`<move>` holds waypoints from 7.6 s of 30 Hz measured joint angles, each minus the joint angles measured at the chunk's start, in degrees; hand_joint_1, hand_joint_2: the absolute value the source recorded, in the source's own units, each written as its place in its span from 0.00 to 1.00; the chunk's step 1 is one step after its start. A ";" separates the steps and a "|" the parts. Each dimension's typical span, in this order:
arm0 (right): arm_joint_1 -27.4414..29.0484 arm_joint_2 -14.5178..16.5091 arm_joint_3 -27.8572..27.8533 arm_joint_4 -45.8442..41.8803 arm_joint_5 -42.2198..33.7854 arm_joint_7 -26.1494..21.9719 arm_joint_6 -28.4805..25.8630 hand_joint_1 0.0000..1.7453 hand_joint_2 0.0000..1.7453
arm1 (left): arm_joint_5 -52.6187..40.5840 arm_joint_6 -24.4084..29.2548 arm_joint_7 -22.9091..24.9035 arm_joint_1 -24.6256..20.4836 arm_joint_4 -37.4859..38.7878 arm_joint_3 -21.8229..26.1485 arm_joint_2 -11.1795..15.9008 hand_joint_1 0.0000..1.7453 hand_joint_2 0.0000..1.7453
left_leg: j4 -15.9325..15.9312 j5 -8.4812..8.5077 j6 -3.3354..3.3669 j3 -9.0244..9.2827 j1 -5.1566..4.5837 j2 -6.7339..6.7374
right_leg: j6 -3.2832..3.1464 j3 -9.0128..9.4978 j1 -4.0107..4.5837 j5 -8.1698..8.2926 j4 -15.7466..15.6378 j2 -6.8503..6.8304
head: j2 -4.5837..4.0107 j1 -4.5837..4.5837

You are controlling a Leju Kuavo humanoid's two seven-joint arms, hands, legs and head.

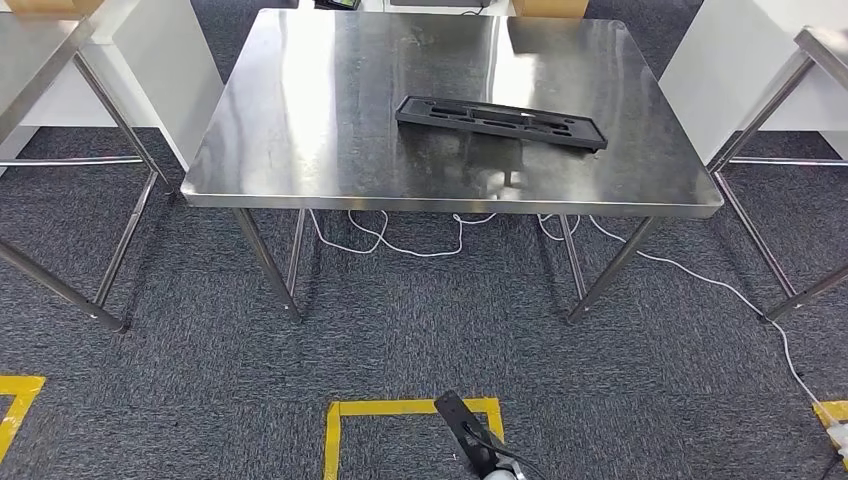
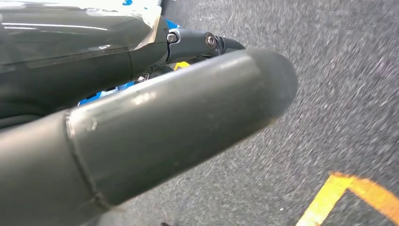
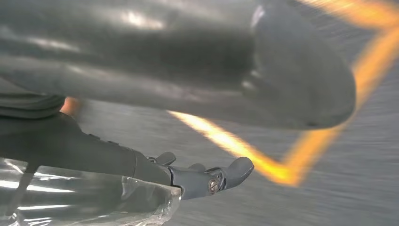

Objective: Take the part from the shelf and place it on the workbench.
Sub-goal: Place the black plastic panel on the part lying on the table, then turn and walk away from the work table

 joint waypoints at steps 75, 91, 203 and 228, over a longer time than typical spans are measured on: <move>12.57 -5.77 3.78 6.70 4.07 9.87 -11.82 0.00 0.00 | -4.96 -17.29 -9.58 -0.25 1.43 -1.40 5.23 0.00 0.00 | 15.92 -9.23 -3.98 -1.73 1.02 -0.10 | -4.74 4.97 0.00 2.78 -14.25 -0.34 | -0.02 -0.45; 14.09 -6.59 1.11 6.65 0.17 7.69 -13.21 0.00 0.00 | -6.45 -19.66 -12.00 0.56 1.55 -1.51 5.46 0.00 0.00 | -3.24 -4.45 -1.30 7.95 1.28 0.75 | -0.90 -0.70 -0.88 -0.78 -2.44 -0.30 | -0.01 0.29; 15.20 -4.56 -7.84 6.44 -5.73 8.33 -11.25 0.00 0.00 | -16.61 -19.53 -8.41 1.27 2.07 -8.87 7.25 0.00 0.00 | 0.95 -6.33 -3.60 6.50 1.98 -4.68 | -3.46 1.18 0.04 4.25 -10.95 6.78 | -0.01 0.62; 15.08 -4.66 -7.92 6.41 -5.85 8.55 -11.23 0.00 0.00 | -16.66 -19.51 -8.57 0.58 1.98 -8.90 7.06 0.00 0.00 | -0.55 -8.06 -4.08 9.51 1.44 6.74 | -2.44 0.08 -0.61 4.65 -10.93 -1.87 | 0.00 1.13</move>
